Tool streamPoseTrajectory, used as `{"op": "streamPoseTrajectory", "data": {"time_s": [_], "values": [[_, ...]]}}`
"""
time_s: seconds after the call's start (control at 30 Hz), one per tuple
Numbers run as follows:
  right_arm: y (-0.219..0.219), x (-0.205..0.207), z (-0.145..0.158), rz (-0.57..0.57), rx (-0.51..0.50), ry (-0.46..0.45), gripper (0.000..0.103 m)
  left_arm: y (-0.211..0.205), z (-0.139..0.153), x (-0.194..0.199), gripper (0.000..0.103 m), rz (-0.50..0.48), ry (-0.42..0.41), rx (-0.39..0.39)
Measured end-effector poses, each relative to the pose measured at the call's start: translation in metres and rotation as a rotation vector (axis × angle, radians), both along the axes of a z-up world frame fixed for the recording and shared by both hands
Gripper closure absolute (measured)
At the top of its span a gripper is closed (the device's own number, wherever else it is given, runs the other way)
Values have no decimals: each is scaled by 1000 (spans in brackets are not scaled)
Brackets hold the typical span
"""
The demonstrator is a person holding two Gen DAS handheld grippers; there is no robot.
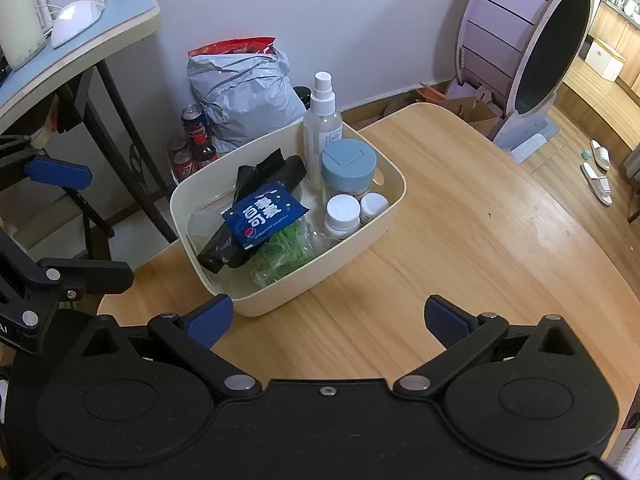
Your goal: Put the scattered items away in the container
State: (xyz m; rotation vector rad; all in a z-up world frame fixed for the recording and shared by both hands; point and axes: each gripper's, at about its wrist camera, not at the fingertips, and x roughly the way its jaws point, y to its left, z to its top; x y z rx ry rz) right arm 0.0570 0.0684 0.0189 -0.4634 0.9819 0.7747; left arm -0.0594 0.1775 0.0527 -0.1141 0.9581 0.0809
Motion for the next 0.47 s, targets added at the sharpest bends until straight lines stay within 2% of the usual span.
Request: {"op": "streamPoseTrajectory", "data": {"time_s": [0.47], "values": [[-3,3,2,1,-10,-14,0,-3,3,1,0,0,-3,4]]}}
